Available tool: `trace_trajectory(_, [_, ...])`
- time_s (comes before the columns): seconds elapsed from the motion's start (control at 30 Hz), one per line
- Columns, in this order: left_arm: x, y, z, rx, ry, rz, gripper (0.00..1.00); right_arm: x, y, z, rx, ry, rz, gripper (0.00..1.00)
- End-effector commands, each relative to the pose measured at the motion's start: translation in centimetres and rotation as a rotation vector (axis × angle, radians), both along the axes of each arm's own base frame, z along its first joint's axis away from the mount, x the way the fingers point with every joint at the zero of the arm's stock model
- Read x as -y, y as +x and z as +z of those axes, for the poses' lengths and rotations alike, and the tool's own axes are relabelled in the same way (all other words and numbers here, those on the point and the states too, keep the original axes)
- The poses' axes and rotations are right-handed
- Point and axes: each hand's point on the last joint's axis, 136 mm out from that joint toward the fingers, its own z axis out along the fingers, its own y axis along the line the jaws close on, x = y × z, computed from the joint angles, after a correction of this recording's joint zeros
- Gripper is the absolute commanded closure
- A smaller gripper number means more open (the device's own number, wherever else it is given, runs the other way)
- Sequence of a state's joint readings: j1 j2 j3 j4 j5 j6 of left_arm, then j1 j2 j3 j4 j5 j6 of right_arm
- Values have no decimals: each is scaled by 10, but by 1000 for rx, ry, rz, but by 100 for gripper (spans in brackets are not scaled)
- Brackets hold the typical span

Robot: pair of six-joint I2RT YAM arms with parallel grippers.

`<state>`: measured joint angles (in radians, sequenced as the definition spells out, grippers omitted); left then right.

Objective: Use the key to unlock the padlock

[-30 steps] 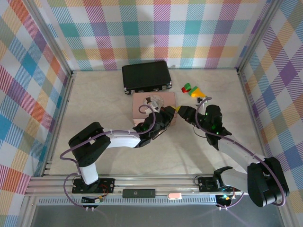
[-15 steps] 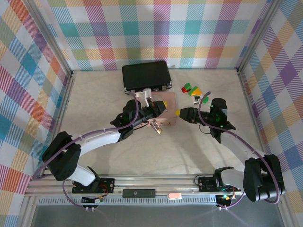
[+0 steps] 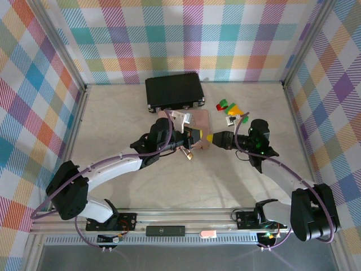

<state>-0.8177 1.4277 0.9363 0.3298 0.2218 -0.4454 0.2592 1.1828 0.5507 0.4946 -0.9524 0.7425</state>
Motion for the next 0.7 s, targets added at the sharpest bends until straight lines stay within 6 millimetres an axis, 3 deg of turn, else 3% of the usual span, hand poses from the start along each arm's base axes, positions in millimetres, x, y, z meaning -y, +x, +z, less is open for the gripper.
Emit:
trace_trajectory(0.0, [7, -3, 23, 24, -137, -21, 100, -9, -9, 14, 91, 35, 27, 64])
trace_trajectory(0.27, [12, -5, 34, 9, -264, -28, 100, -14, -12, 21, 140, 71, 20, 69])
trace_trajectory(0.5, [12, -8, 34, 2, -299, -15, 100, -15, -11, 24, 144, 91, 18, 84])
trace_trajectory(0.67, [14, -9, 32, -2, -309, -8, 100, -14, -10, 26, 142, 114, 9, 83])
